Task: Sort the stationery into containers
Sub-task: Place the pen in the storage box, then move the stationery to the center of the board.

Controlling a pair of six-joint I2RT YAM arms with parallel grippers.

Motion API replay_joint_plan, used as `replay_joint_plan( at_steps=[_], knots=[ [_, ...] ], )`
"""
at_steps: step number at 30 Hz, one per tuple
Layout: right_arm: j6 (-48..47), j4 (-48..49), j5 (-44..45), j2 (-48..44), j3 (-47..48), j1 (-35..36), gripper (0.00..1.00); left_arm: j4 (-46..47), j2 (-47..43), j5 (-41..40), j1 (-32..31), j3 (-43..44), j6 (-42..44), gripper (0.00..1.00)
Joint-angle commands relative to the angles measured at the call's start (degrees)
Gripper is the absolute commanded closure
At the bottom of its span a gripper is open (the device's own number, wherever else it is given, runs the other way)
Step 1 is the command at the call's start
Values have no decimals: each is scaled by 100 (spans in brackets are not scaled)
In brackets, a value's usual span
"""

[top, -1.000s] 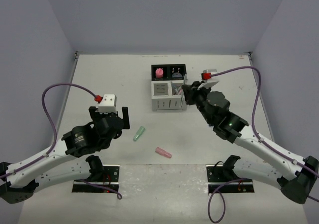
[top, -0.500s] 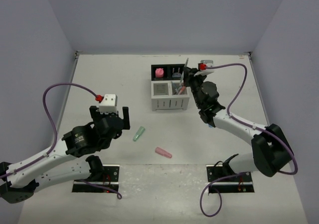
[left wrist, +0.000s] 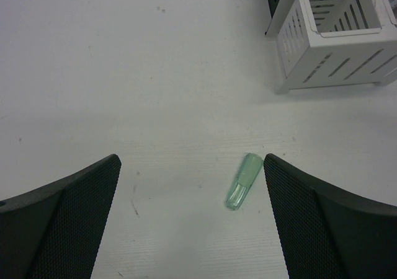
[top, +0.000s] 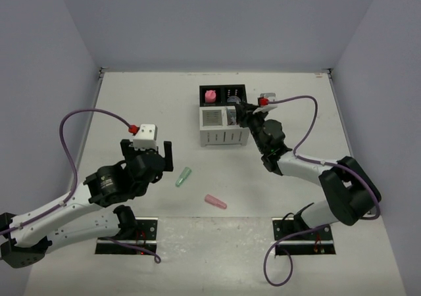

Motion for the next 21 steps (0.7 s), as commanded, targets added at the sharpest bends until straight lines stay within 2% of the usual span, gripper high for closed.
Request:
replay_joint_plan(
  at_steps=[1, 4, 8, 10, 11, 13, 16, 21],
  knots=[
    [110, -38, -238, -327, 22, 53, 47, 174, 45, -39, 33, 3, 139, 0],
    [243, -1087, 43, -1133, 65, 106, 38, 174, 50, -48, 41, 1, 139, 0],
    [896, -3956, 863, -1928, 830, 86, 34, 181, 24, -54, 33, 7, 133, 0],
    [1037, -6066, 1068, -2029, 1277, 32, 30, 177, 15, -54, 33, 1, 139, 0],
    [1187, -6367, 1157, -1978, 1466, 1, 29, 184, 15, -47, 33, 1, 140, 0],
    [1613, -8285, 1328, -1788, 1841, -125, 27, 192, 15, -39, 33, 1, 147, 0],
    [1794, -9092, 1092, -1694, 1844, -271, 28, 210, 24, -25, 33, 9, 165, 0],
    [1964, -9493, 583, -1821, 1268, -887, 36, 224, 21, 4, 33, -2, 182, 0]
  ],
)
